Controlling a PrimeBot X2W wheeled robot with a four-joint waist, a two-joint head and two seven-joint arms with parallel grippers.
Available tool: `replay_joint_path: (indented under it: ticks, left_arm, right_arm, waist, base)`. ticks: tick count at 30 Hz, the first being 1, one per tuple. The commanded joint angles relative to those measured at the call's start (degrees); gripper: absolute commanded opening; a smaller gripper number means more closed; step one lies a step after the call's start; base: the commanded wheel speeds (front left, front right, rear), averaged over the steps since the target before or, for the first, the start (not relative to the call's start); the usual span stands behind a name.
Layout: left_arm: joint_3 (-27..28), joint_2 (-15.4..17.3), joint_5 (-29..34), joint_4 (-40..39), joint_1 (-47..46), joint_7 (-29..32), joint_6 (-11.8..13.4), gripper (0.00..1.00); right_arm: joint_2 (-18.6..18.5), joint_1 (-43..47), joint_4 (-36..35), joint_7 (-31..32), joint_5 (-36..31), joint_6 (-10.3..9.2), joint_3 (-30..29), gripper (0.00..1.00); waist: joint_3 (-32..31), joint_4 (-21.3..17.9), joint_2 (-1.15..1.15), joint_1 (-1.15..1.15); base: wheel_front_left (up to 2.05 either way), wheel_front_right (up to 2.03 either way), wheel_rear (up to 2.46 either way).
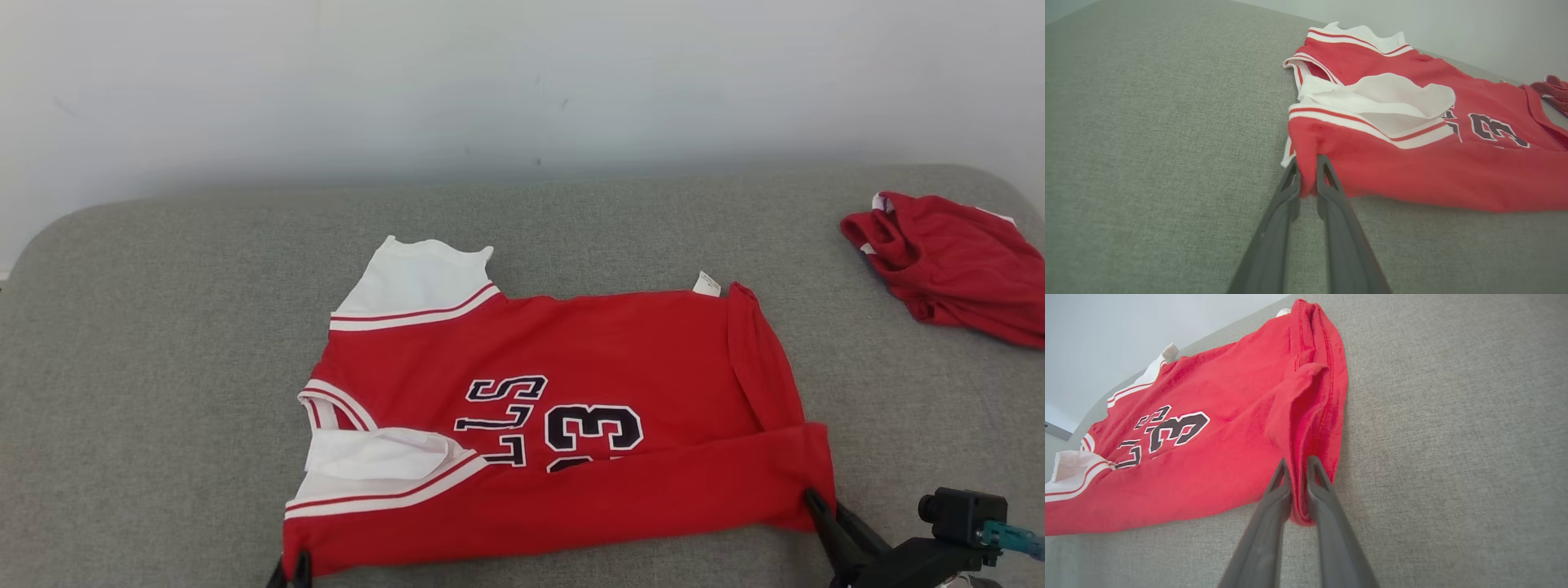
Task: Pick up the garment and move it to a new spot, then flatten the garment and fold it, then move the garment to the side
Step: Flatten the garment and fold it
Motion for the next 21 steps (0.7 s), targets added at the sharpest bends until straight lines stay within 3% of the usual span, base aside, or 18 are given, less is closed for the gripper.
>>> replay_joint_path:
  ticks: [1,10,14,21]
  left_arm:
    - [0.78,-0.1,0.05,-0.08,0.31,-0.71,0.35,1.0]
    - [5.04,-0.46,3.84,-2.96,0.52,-2.05,1.88,1.0]
    - [9.2,-1.14,9.05,-7.24,0.59,-2.05,2.79,1.0]
    - [13.74,-2.31,16.23,-10.65,1.55,-2.04,1.45,1.0]
  right_arm:
    - [0.87,0.59,-1.15,-0.58,-1.24,-0.17,-0.79,1.0]
    - [3.09,-0.14,-4.75,-3.8,-3.7,-0.17,-3.52,1.0]
    - [4.26,-0.6,-6.49,-7.11,-5.45,-0.17,-4.68,1.0]
    - [5.93,-0.86,-8.27,-13.46,-7.89,-0.17,-5.21,1.0]
  waist:
    - [-0.38,0.11,0.0,0.01]
    - [-2.43,-0.17,0.0,0.01]
    - [-3.04,-0.33,0.0,0.01]
    - [-3.4,-0.81,0.0,0.01]
  base:
    - [0.0,0.0,0.0]
    - [0.0,0.0,0.0]
    - [0.0,0.0,0.0]
    - [0.0,0.0,0.0]
